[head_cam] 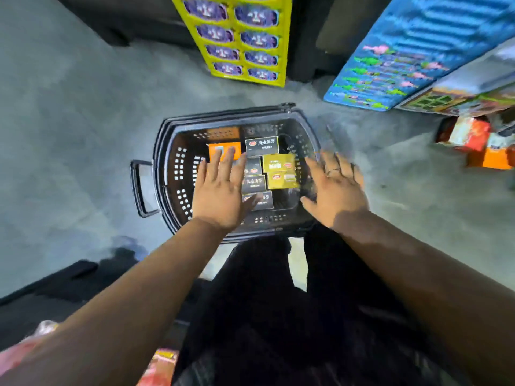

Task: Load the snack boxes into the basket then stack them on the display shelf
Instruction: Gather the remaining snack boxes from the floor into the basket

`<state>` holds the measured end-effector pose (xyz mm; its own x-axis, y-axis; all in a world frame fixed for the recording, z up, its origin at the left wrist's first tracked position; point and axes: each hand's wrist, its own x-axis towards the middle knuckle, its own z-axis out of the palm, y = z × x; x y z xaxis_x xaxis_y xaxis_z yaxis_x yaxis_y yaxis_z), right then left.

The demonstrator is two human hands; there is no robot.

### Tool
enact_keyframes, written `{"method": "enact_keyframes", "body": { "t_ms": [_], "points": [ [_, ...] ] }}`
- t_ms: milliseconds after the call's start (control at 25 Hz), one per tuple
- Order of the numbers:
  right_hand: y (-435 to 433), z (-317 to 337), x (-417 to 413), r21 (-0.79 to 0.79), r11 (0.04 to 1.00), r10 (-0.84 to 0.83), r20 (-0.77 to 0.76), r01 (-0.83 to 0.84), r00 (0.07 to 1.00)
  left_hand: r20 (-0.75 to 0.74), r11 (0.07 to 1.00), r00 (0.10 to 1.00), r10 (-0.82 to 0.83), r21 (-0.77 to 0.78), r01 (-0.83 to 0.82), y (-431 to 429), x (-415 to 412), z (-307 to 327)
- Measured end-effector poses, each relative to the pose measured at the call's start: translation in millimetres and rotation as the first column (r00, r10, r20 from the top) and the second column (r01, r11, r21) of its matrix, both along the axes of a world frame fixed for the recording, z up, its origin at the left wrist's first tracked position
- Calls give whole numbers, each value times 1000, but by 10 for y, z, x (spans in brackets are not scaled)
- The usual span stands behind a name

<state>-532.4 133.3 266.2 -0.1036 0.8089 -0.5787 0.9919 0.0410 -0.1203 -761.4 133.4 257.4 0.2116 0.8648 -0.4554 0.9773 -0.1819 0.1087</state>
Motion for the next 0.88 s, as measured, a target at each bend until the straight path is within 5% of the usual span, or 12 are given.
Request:
{"method": "enact_keyframes", "body": {
  "t_ms": [200,400,880],
  "points": [
    [-238,1211,584,121,970,-215,38,209,976,116,963,980,-163,235,132,58,592,1173],
    [-675,1996,1630,231,860,-465,-14,455,885,160,898,915,-369,314,308,27,1761,1990],
    [-2163,2630,4833,226,617,-767,-38,753,640,127,708,717,-685,348,615,-515,5466,2666]
  ]
}}
